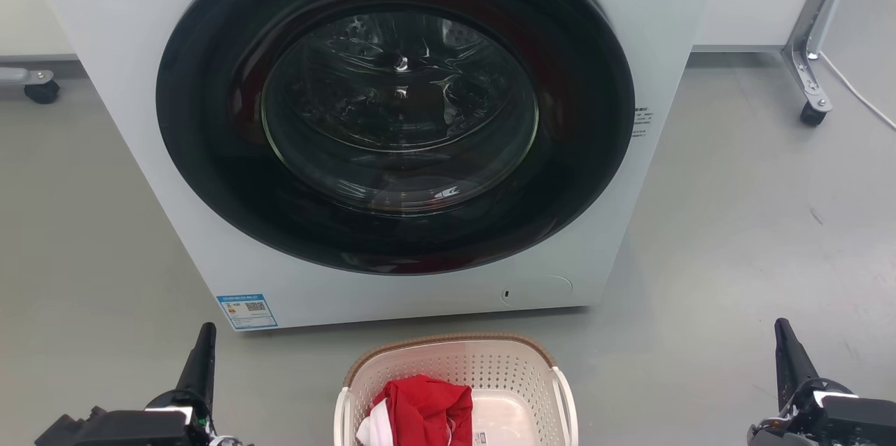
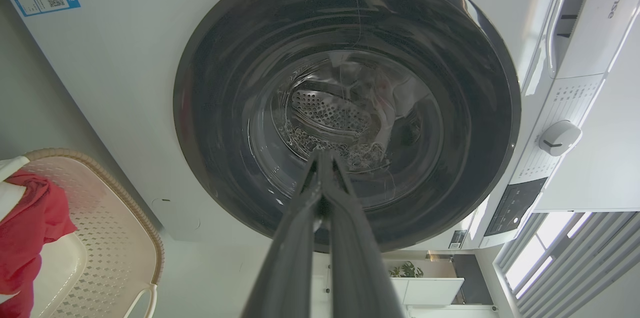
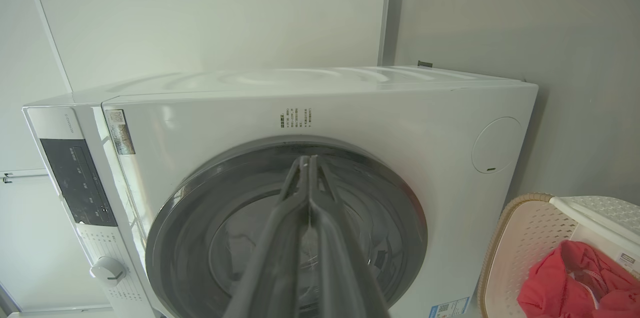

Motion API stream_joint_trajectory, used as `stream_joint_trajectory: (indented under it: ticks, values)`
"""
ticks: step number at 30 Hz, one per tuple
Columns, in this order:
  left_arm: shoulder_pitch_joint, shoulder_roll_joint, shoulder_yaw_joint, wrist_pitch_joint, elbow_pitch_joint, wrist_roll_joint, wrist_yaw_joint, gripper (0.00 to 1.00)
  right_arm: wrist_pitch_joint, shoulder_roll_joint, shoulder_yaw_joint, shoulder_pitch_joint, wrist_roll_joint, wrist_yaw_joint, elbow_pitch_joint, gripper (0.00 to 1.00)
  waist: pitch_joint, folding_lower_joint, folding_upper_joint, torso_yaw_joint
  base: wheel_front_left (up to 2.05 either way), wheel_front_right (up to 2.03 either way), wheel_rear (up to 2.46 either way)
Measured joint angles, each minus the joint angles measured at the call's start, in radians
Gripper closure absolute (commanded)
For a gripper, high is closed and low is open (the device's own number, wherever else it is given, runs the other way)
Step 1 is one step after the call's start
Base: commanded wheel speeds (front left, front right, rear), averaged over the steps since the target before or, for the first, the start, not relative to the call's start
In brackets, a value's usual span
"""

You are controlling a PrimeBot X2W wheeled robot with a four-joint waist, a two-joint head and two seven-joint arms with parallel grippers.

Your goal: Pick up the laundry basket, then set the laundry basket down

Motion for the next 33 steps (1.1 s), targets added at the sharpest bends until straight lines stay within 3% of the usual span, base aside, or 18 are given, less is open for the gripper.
stream_joint_trajectory:
  ticks: [33]
  values:
    - [0.0, 0.0, 0.0, 0.0, 0.001, 0.0, 0.0, 1.0, 0.0, 0.0, 0.0, 0.0, 0.0, 0.0, 0.0, 1.0, 0.0, 0.0, 0.0, 0.0, 0.0, 0.0, 0.0]
